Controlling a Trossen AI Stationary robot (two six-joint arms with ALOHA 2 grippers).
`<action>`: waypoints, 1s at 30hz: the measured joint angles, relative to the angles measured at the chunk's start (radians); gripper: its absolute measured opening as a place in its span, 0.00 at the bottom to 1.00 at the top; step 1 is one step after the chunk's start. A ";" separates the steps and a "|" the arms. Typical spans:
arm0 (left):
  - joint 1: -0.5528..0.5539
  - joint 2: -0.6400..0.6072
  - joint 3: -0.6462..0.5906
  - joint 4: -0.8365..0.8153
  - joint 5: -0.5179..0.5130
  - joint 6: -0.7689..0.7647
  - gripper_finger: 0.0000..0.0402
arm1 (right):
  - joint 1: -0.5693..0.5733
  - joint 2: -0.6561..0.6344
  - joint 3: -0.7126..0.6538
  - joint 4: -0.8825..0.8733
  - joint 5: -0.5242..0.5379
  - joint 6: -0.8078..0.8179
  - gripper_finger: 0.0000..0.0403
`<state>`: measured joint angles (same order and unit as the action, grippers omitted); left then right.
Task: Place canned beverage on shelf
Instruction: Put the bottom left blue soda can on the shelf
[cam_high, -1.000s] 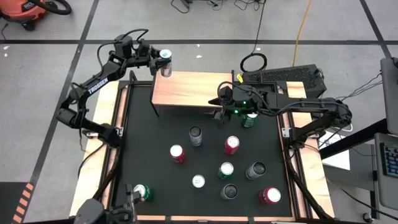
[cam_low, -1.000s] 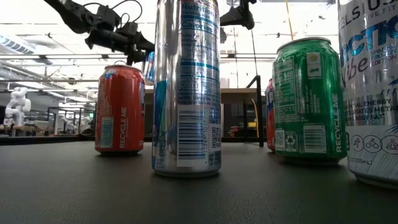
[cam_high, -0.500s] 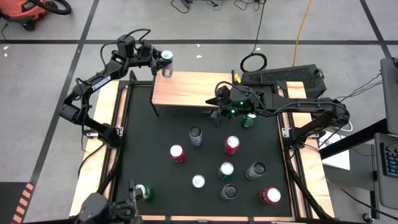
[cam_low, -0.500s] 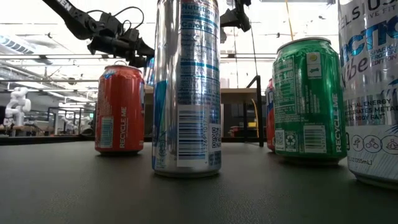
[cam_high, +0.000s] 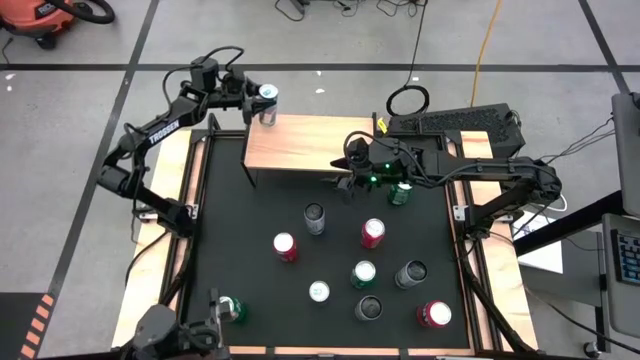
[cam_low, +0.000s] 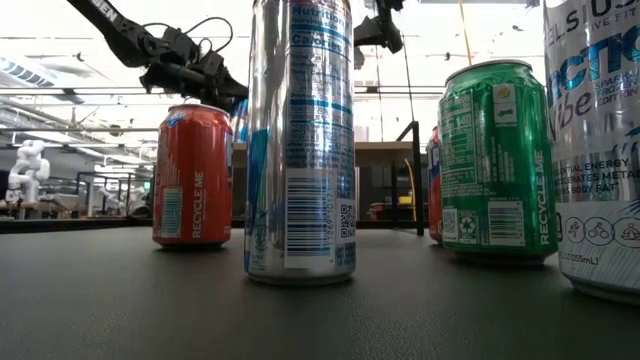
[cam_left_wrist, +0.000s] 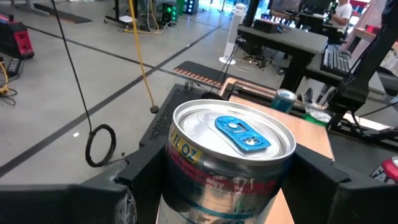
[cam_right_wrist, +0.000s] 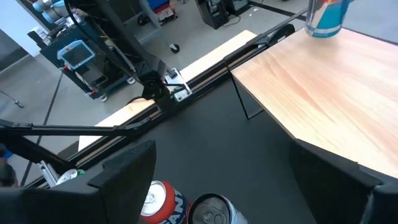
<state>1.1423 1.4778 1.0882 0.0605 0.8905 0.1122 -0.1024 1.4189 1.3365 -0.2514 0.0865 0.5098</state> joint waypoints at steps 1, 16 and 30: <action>0.000 0.008 0.000 0.002 0.000 0.002 0.65 | 0.000 0.001 0.000 0.000 0.012 0.000 0.86; 0.002 0.032 0.000 0.009 0.017 0.001 0.65 | -0.002 0.025 0.000 0.024 0.077 0.009 0.86; 0.002 0.032 0.000 0.003 0.000 0.029 0.65 | -0.003 0.086 0.000 0.164 0.069 0.008 0.86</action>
<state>1.1442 1.5097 1.0882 0.0636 0.8903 0.1409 -0.1052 1.5053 1.3361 -0.0877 0.1555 0.5183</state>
